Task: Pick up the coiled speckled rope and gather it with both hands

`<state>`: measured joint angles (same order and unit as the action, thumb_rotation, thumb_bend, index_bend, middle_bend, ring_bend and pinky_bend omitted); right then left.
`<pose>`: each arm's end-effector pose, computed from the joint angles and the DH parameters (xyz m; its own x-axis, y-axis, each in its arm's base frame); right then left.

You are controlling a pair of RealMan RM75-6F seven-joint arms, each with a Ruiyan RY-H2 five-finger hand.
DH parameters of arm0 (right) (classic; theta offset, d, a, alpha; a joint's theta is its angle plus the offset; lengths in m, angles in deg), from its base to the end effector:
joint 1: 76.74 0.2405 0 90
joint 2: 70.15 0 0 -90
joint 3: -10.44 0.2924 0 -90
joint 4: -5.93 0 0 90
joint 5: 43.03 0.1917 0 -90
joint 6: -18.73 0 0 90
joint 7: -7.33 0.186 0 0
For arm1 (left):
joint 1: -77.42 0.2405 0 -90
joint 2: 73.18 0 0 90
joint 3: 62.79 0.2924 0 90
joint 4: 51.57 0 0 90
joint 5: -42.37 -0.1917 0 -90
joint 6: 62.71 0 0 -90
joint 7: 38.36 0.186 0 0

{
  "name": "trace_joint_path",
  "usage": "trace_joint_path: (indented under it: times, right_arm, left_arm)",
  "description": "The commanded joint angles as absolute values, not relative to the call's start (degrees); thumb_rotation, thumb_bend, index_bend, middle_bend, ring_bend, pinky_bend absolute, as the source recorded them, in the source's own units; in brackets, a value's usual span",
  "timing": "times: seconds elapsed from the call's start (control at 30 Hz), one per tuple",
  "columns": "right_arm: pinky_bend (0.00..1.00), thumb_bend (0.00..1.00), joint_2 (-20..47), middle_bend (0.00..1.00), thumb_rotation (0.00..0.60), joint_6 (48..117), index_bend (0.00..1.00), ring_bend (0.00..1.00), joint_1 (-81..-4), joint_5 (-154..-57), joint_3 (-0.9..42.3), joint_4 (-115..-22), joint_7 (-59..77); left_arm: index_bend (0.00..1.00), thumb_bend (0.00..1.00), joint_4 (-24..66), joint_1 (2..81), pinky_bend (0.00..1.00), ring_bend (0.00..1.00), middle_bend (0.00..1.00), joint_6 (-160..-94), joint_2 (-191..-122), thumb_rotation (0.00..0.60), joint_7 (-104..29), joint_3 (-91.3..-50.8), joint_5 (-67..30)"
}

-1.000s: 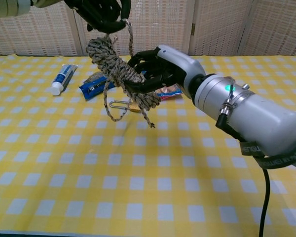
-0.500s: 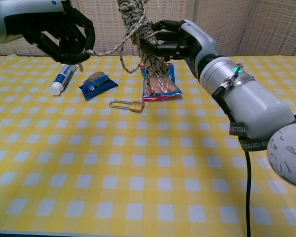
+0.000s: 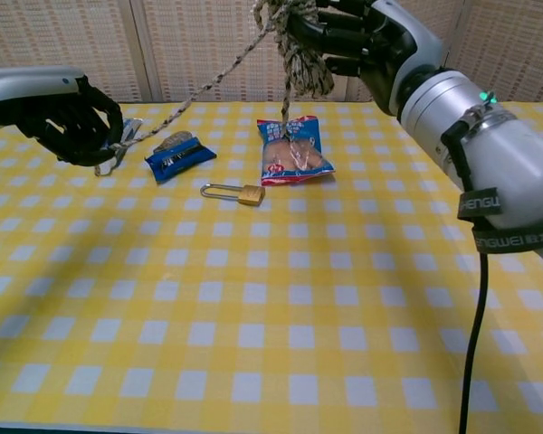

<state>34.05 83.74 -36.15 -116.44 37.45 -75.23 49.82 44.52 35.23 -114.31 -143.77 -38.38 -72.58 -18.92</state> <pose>-0.0810 -0.4143 -0.0062 -0.7646 -0.3165 0.5614 -0.5289 -0.1896 -0.8272 -0.1804 0.4054 0.0796 0.2136 0.3592 0.9085 0.9595 -0.2520 -0.1260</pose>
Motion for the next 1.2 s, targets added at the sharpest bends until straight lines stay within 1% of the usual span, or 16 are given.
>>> trace_joint_path:
  times: [0.03, 0.33, 0.57, 0.87, 1.03, 1.2]
  right_arm:
    - [0.63, 0.62, 33.08, 0.69, 0.6, 84.27, 0.81, 0.72, -36.84, -117.35, 37.06, -76.17, 51.53]
    - [0.64, 0.62, 30.13, 0.7, 0.6, 84.71, 0.82, 0.73, -38.08, -120.2, 35.15, -78.13, 55.53]
    - [0.64, 0.62, 28.53, 0.7, 0.6, 87.22, 0.82, 0.73, -38.35, -125.57, 32.72, -78.4, 58.68]
    - [0.65, 0.62, 25.01, 0.71, 0.6, 88.33, 0.83, 0.74, -39.06, -128.95, 29.8, -82.38, 61.32]
    - [0.65, 0.62, 22.37, 0.71, 0.6, 86.72, 0.84, 0.74, -38.53, -131.28, 27.14, -83.57, 59.28]
    - [0.65, 0.62, 19.05, 0.72, 0.6, 82.29, 0.84, 0.75, -37.11, -132.76, 23.83, -85.49, 56.37]
  left_arm:
    - [0.71, 0.72, 42.35, 34.97, 0.68, 0.73, 0.79, -112.72, -144.78, 0.6, -38.49, -72.51, -17.25]
    - [0.71, 0.72, 38.72, 34.28, 0.68, 0.73, 0.79, -111.74, -146.15, 0.6, -36.41, -73.03, -14.11]
    - [0.72, 0.72, 38.9, 33.02, 0.68, 0.73, 0.79, -111.4, -146.16, 0.6, -33.31, -73.58, -12.55]
    - [0.72, 0.72, 38.63, 30.84, 0.68, 0.73, 0.79, -112.2, -146.85, 0.6, -25.98, -73.15, -9.82]
    - [0.72, 0.72, 39.11, 29.3, 0.68, 0.73, 0.79, -113.48, -146.42, 0.6, -21.88, -73.82, -8.54]
    - [0.72, 0.72, 40.53, 27.74, 0.68, 0.73, 0.79, -115.39, -145.4, 0.6, -17.95, -74.69, -9.14]
